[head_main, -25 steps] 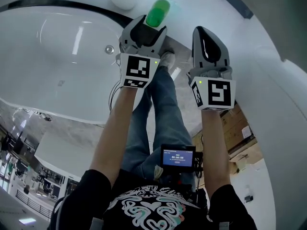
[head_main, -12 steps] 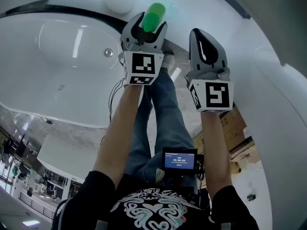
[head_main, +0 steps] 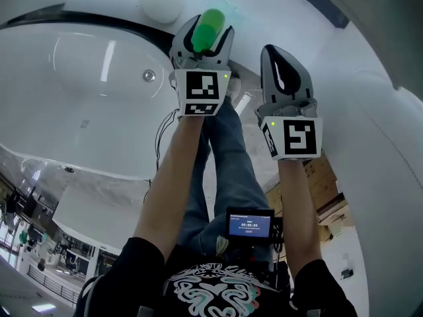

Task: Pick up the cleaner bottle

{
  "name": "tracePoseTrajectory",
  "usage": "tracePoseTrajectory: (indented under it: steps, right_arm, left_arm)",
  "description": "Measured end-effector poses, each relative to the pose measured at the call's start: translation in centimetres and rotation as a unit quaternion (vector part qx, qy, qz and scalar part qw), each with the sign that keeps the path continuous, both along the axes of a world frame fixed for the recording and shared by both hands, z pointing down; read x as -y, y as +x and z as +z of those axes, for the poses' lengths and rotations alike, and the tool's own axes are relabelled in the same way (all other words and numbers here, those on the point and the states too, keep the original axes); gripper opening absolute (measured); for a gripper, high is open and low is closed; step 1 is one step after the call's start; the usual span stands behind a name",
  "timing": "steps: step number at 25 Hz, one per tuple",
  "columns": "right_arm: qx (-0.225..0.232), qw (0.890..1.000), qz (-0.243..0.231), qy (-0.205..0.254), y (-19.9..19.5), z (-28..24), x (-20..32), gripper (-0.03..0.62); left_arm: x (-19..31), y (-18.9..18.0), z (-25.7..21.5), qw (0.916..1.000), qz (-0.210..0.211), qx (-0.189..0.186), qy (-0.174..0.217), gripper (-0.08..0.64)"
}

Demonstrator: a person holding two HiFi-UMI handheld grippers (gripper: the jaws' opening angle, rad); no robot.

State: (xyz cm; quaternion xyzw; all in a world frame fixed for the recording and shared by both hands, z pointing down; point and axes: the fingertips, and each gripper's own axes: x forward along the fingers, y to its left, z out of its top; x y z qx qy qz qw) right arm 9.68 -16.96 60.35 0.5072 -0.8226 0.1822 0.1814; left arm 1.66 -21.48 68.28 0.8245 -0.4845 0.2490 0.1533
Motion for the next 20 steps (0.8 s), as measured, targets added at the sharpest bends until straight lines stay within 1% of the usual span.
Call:
tracePoseTrajectory:
  steps: [4,8,13,20]
  right_arm:
    - [-0.001,1.000,0.002,0.000,0.6,0.1,-0.1,0.028]
    - [-0.002,1.000,0.004,0.000,1.1,0.1,-0.2,0.028]
    - [0.000,1.000,0.006,-0.002,1.5,0.3,-0.6,0.028]
    - [0.002,1.000,0.002,-0.004,1.3,0.2,-1.0,0.028]
  left_arm:
    - [0.4,0.4,0.9,1.0000,-0.006,0.007,-0.002,0.255]
    - [0.6,0.1,0.7,0.9997,-0.012,0.019,0.005,0.210]
    - [0.7,0.2,0.5,0.9997,-0.008,0.024,0.003,0.204]
    - [0.6,0.0,0.4,0.9998,-0.014,-0.001,-0.017,0.201]
